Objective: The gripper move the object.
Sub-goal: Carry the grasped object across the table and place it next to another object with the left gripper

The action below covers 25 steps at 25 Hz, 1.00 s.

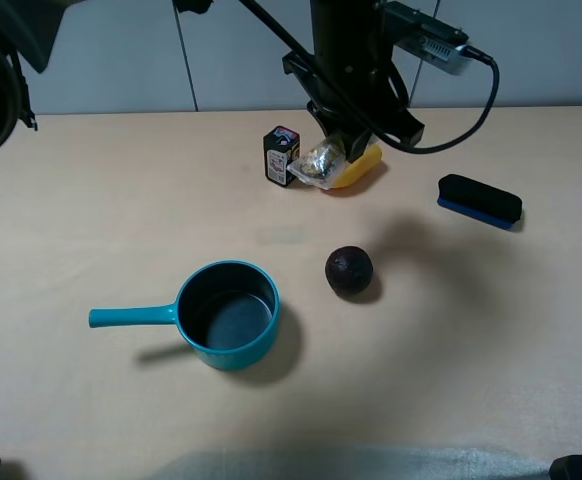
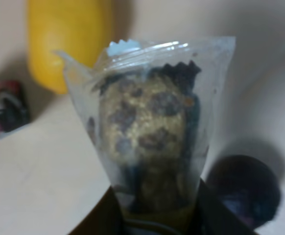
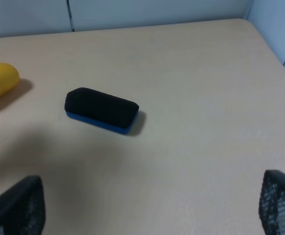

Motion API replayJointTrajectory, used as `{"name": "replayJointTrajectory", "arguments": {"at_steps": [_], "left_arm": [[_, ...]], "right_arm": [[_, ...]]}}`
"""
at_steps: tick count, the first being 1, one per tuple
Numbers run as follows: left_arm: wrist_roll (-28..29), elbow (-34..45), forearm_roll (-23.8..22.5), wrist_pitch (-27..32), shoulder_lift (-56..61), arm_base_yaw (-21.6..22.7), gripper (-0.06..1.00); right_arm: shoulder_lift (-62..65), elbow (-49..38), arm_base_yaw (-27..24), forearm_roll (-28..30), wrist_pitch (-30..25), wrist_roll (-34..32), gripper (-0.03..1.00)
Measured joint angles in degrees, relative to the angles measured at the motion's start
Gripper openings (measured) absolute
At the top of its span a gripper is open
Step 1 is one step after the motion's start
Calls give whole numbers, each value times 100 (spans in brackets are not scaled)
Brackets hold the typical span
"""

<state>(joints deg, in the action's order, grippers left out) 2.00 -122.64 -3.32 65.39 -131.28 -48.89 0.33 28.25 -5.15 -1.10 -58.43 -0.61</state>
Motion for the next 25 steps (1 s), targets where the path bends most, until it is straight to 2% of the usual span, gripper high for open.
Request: {"name": "replayJointTrajectory", "arguments": {"at_steps": [17,25], "left_arm": [[-54,151,-137,29,-78,-1049,24],[-54,176,-124,-62,-390,-1188,24]], "right_arm": [[0,0,0,0,0,0,66],[0,0,0,0,0,0,66]]}}
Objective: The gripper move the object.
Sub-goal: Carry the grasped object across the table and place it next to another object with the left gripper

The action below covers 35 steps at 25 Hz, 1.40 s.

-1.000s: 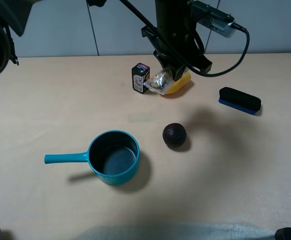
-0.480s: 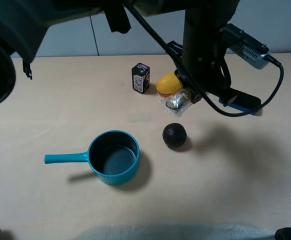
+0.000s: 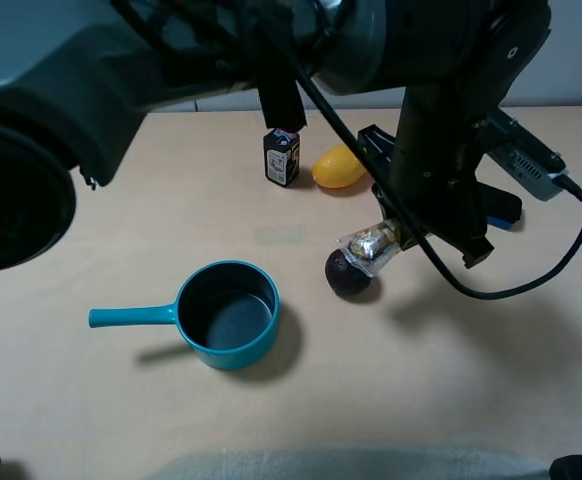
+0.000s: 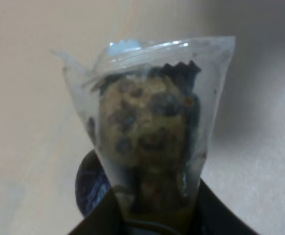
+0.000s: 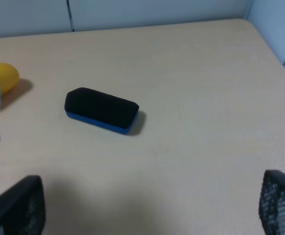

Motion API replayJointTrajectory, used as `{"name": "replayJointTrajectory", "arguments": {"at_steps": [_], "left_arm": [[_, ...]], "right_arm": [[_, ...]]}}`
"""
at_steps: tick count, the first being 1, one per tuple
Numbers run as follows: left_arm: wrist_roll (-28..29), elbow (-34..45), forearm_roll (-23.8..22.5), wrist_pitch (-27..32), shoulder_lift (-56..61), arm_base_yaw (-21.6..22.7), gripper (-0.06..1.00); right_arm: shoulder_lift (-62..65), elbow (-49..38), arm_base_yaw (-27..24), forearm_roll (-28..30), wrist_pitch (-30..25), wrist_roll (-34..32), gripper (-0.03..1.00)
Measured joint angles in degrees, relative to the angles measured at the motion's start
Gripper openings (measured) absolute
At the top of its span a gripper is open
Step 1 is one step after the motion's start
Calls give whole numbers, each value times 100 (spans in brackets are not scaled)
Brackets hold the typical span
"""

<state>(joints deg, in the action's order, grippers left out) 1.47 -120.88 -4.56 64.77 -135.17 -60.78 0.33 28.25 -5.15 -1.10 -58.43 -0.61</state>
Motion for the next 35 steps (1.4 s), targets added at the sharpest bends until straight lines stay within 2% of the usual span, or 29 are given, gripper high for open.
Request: {"name": "replayJointTrajectory", "arguments": {"at_steps": [10,21,35], "left_arm": [[-5,1,89,-426,-282,0,24],[0,1,829,-532,-504,0,24],[0,6,836,-645,-504,0,23]], "right_arm": [[0,0,0,0,0,0,66],[0,0,0,0,0,0,66],[0,0,0,0,0,0,66]]}}
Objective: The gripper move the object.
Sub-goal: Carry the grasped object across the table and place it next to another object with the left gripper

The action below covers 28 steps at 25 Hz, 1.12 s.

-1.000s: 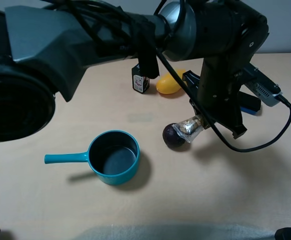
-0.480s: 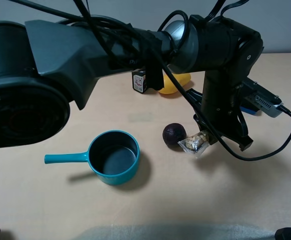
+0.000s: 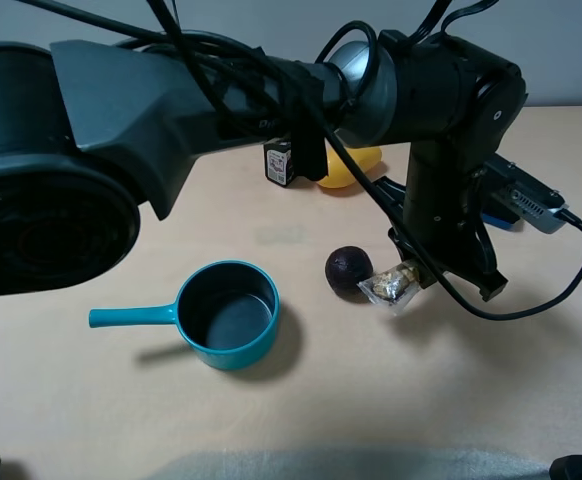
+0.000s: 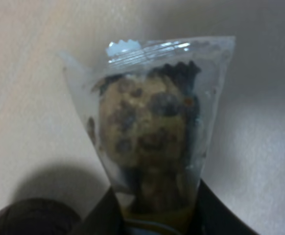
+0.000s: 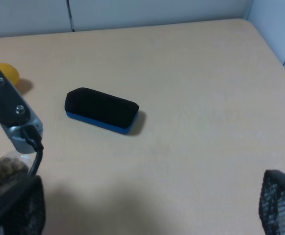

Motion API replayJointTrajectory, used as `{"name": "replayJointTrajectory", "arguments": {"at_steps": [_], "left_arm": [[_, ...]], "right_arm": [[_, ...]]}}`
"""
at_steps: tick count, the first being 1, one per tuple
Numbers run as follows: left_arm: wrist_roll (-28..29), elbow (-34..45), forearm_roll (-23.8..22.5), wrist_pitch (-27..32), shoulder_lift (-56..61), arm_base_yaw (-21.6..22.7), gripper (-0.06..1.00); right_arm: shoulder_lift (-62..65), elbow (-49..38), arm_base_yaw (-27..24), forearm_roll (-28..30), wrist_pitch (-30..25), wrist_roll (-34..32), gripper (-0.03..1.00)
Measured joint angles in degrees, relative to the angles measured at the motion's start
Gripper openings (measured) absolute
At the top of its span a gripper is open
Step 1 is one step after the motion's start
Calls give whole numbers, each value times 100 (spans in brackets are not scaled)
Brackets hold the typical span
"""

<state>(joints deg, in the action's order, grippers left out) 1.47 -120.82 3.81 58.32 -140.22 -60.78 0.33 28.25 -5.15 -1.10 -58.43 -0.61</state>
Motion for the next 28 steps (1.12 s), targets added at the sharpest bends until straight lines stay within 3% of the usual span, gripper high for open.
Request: {"name": "replayJointTrajectory", "arguments": {"at_steps": [28], "left_arm": [[0,27,-109,39,-324,-27,23]], "right_arm": [[0,0,0,0,0,0,66]]}}
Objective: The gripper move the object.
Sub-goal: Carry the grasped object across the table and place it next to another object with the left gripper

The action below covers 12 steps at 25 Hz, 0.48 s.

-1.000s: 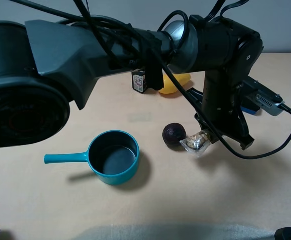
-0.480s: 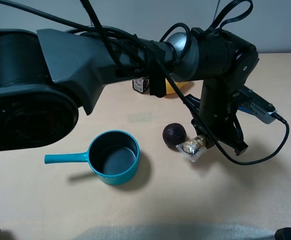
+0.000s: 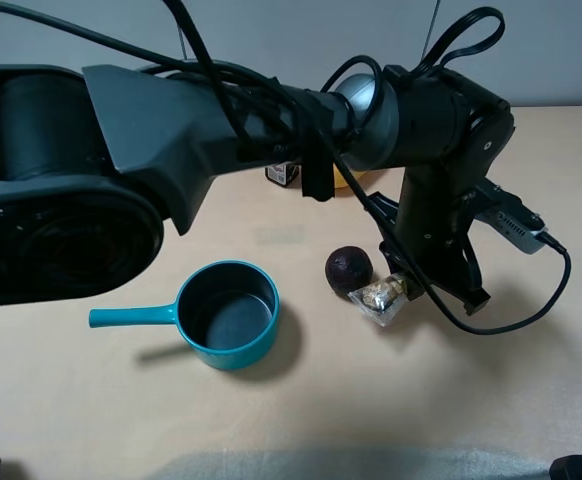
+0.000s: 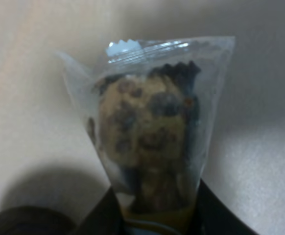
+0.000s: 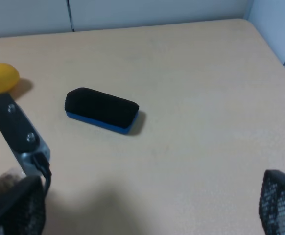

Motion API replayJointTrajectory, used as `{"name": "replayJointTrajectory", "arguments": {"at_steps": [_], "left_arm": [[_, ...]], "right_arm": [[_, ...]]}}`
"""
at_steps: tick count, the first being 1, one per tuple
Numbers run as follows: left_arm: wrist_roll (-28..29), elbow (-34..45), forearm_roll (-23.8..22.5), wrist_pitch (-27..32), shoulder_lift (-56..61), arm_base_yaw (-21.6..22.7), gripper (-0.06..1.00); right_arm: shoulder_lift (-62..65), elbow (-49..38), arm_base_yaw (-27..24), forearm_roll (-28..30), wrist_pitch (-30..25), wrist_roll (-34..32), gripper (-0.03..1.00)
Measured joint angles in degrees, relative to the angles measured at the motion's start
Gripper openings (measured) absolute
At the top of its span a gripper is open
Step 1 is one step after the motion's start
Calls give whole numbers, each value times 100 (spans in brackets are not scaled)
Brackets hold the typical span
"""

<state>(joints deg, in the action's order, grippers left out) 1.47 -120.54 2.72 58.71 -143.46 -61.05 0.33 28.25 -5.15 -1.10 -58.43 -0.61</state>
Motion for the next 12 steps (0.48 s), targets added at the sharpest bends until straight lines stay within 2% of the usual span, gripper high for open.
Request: {"name": "replayJointTrajectory", "arguments": {"at_steps": [12], "left_arm": [[0,7,-7,-44,-97,-88,23]], "right_arm": [[0,0,0,0,0,0,66]]}}
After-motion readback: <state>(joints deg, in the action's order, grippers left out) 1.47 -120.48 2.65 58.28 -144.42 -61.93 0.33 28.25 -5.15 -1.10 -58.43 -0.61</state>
